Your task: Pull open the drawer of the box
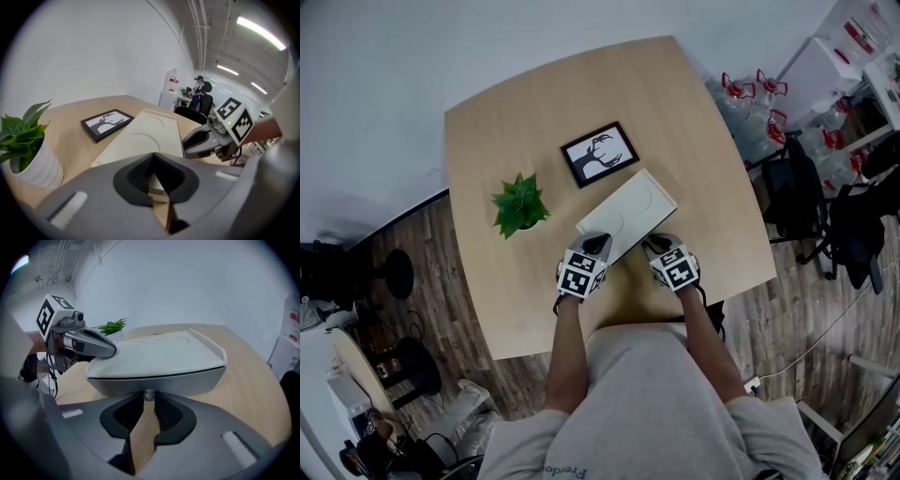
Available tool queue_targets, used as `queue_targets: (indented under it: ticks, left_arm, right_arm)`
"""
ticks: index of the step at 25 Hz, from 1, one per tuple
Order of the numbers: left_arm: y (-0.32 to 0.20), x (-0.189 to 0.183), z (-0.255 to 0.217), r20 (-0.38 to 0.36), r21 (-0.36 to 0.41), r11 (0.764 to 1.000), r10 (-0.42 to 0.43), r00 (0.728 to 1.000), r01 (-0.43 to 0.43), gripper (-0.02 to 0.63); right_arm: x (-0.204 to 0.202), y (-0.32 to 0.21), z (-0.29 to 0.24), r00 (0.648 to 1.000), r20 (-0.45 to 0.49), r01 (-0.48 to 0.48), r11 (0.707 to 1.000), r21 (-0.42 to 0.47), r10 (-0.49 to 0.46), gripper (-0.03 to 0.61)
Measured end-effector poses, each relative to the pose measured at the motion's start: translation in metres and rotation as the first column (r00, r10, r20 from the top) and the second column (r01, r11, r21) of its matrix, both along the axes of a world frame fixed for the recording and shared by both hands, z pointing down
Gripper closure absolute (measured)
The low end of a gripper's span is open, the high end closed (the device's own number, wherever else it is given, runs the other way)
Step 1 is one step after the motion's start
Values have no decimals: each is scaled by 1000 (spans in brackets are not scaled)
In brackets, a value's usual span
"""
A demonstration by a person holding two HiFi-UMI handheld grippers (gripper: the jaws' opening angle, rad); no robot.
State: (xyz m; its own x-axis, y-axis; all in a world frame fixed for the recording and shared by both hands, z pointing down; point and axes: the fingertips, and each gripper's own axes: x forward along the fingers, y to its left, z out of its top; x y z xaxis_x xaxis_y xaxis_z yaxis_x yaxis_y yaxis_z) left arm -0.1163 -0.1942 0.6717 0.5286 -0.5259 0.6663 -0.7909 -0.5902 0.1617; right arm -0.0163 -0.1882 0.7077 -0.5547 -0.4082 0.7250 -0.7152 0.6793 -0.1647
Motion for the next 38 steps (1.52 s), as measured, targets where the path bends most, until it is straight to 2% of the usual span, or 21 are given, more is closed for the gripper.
queue_targets:
  ticks: [38]
  left_arm:
    - [1, -1, -3, -4, 8, 1000, -5, 1000, 5, 561]
  right_arm:
    - [21, 24, -2, 998, -5, -65, 998, 0, 65, 505]
